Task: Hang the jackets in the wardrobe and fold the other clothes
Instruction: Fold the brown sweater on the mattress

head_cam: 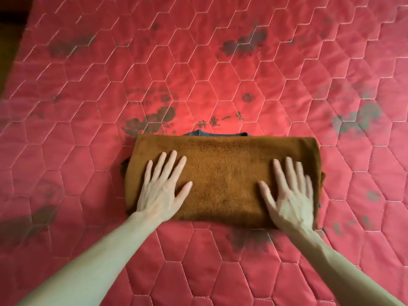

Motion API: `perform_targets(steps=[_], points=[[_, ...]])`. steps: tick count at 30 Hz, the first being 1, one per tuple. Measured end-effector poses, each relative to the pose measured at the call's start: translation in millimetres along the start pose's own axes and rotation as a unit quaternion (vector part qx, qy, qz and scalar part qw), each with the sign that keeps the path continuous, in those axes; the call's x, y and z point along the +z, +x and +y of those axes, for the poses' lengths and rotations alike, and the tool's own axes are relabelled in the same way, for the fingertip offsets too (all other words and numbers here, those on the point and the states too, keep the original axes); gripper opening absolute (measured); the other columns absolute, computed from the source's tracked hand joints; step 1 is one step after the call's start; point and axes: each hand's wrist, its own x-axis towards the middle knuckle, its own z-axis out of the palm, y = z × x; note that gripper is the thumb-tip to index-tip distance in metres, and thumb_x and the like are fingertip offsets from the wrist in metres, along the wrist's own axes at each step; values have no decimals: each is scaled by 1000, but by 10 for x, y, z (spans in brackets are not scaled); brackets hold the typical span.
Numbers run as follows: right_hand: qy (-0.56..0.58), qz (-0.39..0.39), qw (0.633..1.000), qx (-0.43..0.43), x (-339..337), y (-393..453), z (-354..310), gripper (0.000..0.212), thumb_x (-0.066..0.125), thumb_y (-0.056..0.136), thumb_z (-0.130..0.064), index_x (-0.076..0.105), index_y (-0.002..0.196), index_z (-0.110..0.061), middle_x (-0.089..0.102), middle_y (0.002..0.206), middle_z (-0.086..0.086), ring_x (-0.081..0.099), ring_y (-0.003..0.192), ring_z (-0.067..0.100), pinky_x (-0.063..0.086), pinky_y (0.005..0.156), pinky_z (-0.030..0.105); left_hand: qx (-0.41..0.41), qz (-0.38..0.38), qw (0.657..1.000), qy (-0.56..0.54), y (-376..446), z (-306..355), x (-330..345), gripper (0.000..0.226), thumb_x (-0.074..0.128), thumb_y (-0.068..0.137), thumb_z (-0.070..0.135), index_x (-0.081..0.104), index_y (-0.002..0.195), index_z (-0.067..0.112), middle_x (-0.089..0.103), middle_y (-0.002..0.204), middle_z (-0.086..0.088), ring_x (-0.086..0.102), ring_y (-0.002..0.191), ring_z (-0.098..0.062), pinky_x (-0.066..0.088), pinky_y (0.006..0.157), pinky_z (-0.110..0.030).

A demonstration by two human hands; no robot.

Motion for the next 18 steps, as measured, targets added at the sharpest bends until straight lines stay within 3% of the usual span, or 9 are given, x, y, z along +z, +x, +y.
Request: perform_targets(steps=[5, 10, 15, 18], points=[[32, 34, 999, -16, 29, 12, 414, 67, 40, 101, -56, 32, 162, -30, 23, 172, -1, 14, 160, 20, 10, 129, 48, -24, 39, 999, -15, 65, -156, 51, 70, 39, 100, 56, 27, 164, 28, 17, 173, 3, 8, 161, -21, 10, 127, -59], [113, 71, 991, -11, 74, 64, 537, 60, 45, 102, -46, 43, 158, -25, 31, 169, -3, 16, 160, 18, 16, 128, 51, -13, 0, 1000, -2, 150, -246, 33, 75, 34, 98, 66, 15, 165, 37, 3, 174, 10, -4, 161, -20, 5, 127, -60], [157, 66, 984, 46, 57, 149, 592, 62, 42, 102, -46, 34, 161, -29, 18, 173, -3, 7, 161, 18, 15, 129, 45, -38, -44, 998, 12, 235, -461, -71, 79, 14, 97, 76, 1, 165, 39, -11, 173, 9, -13, 160, -17, 1, 130, -50], [183, 61, 979, 63, 58, 171, 607, 69, 42, 101, -49, 22, 165, -30, 8, 174, 1, 4, 161, 18, 11, 130, 40, -82, -78, 993, 24, 187, -199, -98, 83, 2, 91, 77, -10, 164, 39, -18, 173, 4, -17, 159, -21, -5, 130, -47]])
